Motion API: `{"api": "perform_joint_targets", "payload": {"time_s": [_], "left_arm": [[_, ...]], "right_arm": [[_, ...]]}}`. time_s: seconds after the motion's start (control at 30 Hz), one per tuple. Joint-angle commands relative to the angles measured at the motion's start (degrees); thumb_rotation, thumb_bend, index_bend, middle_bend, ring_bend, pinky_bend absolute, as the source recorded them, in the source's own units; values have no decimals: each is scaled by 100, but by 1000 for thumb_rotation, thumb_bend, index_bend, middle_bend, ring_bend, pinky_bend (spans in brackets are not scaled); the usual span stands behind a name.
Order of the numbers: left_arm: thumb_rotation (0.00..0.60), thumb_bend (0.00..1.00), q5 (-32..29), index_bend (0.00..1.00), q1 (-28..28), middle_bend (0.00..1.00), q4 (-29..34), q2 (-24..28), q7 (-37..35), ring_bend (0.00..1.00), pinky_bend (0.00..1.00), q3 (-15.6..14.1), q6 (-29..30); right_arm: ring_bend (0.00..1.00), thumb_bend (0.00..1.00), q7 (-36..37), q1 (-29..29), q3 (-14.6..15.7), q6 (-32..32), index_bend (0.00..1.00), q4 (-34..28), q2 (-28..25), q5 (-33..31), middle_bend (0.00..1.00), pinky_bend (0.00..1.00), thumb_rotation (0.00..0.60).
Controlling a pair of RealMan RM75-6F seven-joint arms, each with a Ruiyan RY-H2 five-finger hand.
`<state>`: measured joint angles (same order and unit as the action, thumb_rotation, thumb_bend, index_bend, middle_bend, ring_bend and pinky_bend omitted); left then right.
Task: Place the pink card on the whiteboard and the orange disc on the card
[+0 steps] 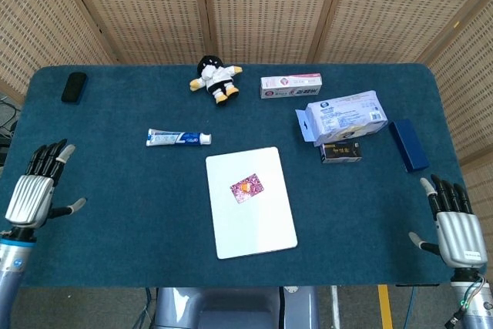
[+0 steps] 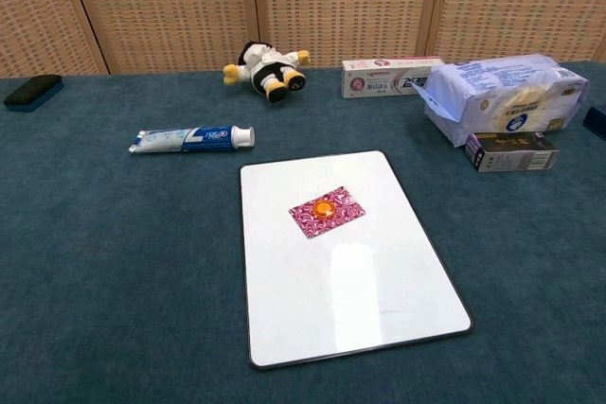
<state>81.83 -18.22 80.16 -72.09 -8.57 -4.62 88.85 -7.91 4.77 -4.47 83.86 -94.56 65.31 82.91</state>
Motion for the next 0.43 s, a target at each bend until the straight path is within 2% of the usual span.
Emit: {"api": "perform_joint_targets", "payload": {"time_s": [0.03,0.43], "left_arm": [[600,0,139,0,254,0,-33,71,-169,0,0,-137,101],[600,0,-23,0,451,0,395,336,133,0,0,88,-56]], "right_arm": [[0,0,-1,-14,5,24,0,6,6,10,41,0,600],[0,0,54,-21,2,31,0,33,12,17,47,0,600]]}}
